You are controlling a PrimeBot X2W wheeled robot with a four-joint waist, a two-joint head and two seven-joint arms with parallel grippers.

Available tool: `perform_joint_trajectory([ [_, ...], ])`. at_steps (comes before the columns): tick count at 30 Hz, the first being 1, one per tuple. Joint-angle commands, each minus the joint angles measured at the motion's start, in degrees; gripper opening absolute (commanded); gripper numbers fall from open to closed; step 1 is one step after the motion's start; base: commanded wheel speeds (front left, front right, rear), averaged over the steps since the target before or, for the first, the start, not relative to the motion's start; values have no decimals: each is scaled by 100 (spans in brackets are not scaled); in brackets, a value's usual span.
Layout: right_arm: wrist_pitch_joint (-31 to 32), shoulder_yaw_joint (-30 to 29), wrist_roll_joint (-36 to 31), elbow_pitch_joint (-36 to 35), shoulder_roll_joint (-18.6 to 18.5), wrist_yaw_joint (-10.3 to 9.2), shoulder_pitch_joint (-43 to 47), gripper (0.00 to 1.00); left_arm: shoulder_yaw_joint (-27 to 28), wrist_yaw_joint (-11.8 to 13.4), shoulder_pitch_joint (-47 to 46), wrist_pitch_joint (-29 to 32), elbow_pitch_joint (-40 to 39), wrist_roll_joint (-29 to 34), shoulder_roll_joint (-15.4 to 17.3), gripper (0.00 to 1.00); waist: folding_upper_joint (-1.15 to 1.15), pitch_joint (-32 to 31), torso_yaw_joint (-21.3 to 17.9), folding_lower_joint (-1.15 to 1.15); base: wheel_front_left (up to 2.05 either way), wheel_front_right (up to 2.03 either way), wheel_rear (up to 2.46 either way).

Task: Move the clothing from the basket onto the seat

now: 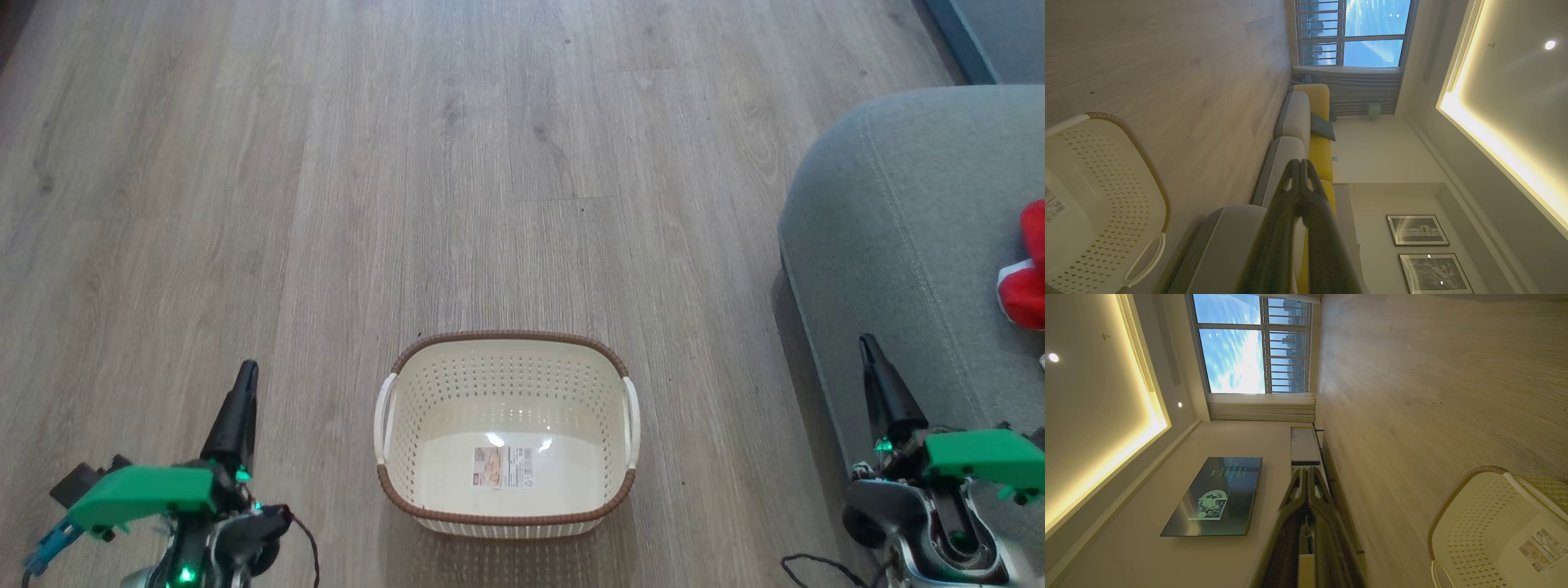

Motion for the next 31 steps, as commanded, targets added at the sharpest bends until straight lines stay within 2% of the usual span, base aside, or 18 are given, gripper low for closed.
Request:
perform_joint_trajectory([
  [1, 17, 99, 34, -223, -27, 1, -126, 0, 180, -9, -166, 44, -202, -38, 74, 0, 0, 0, 0, 0, 0, 0, 0],
  [31, 17, 100, 34, -223, -27, 1, -126, 0, 179, -9, -165, 43, -202, -39, 74, 0, 0, 0, 0, 0, 0, 0, 0],
])
